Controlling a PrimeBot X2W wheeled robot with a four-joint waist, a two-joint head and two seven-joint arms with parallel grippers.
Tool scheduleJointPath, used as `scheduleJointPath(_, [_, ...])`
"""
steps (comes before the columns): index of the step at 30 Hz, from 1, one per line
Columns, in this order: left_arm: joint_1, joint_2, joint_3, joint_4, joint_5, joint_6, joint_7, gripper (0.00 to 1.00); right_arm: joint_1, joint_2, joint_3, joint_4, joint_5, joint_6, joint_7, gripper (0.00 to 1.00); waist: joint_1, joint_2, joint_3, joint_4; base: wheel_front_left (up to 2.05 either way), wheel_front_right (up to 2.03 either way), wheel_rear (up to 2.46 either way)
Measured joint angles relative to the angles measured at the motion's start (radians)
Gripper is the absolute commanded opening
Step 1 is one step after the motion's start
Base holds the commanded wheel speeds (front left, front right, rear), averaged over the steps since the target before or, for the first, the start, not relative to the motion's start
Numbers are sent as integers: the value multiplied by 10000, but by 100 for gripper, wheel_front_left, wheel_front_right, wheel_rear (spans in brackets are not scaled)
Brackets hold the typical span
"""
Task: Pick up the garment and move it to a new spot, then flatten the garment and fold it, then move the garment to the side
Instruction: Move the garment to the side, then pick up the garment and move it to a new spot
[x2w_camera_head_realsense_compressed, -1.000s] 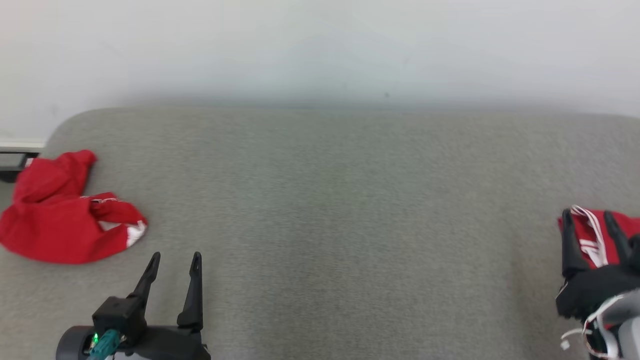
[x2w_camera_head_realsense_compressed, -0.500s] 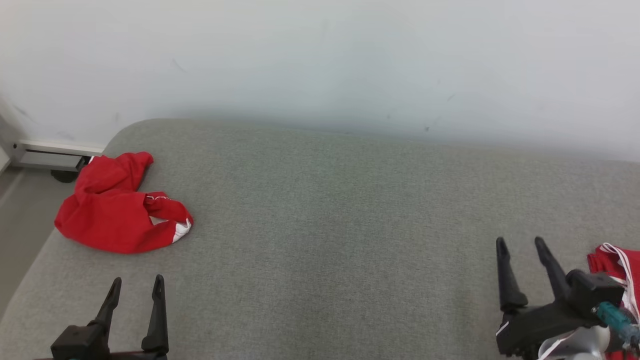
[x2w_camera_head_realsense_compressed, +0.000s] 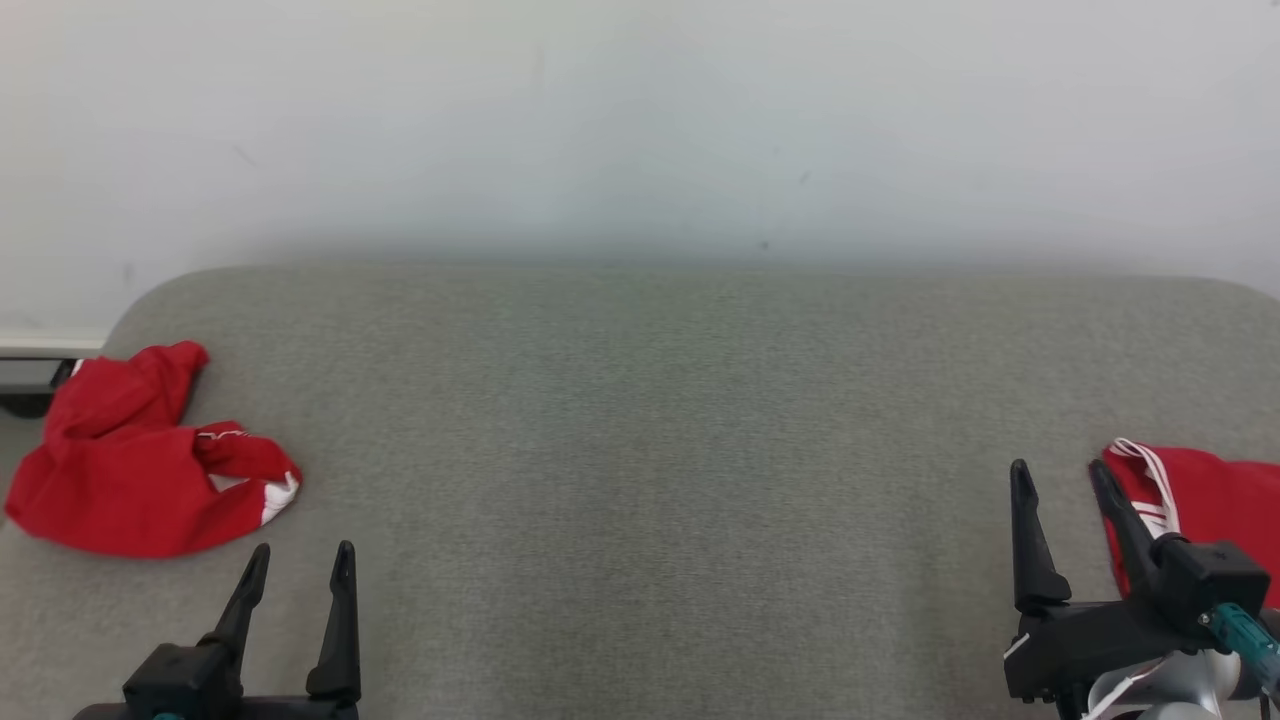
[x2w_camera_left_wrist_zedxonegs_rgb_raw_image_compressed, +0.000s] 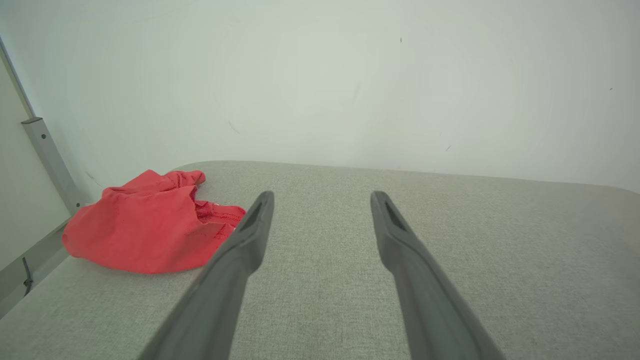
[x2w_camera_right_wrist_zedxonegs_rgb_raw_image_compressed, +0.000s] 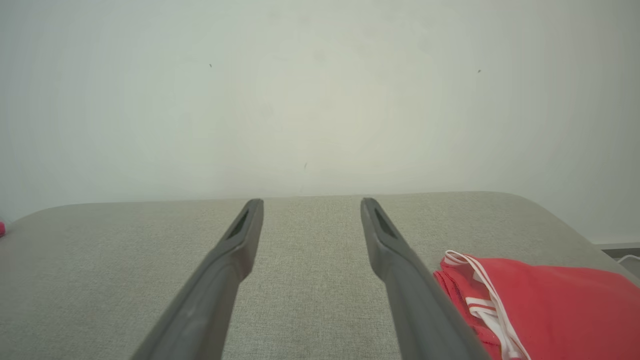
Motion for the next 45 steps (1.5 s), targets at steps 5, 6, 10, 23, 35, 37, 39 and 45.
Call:
scheduleJointPath(5, [-25,-8,-113,-84,0,-10,73,100,197,-8,-94,-104,-25,-90,27,100,0,1,50,-429,0,0,0])
scheduleJointPath(6, [-36,-12,-138,-90,2,-10,75,100,196,-4,-104,-142,-25,-90,31,100,0,1,66,-509,0,0,0])
scheduleJointPath(10, [-198,-67,-222,-98,2,-56,167,100,197,-2,-169,-251,-23,-128,65,100,0,1,153,-787,0,0,0])
scheduleJointPath(23, [-435,-111,-280,-44,6,-88,343,100,340,2,-311,-368,-6,-178,161,100,0,0,318,-928,0,0,0])
scheduleJointPath(35, [-434,-109,-247,-54,17,-79,353,100,331,6,-259,-556,61,-178,251,100,1,1,435,-905,0,0,0])
scheduleJointPath(37, [-435,-111,-249,-54,17,-79,353,100,332,0,-265,-570,63,-178,290,100,0,0,442,-899,0,0,0])
scheduleJointPath(39, [-445,-119,-263,-42,19,-79,355,100,333,-8,-272,-573,63,-178,322,100,0,1,448,-885,0,0,0])
scheduleJointPath(45, [-655,-167,-412,42,82,-81,399,100,364,-27,-376,-648,65,-209,326,100,0,1,449,-668,0,0,0])
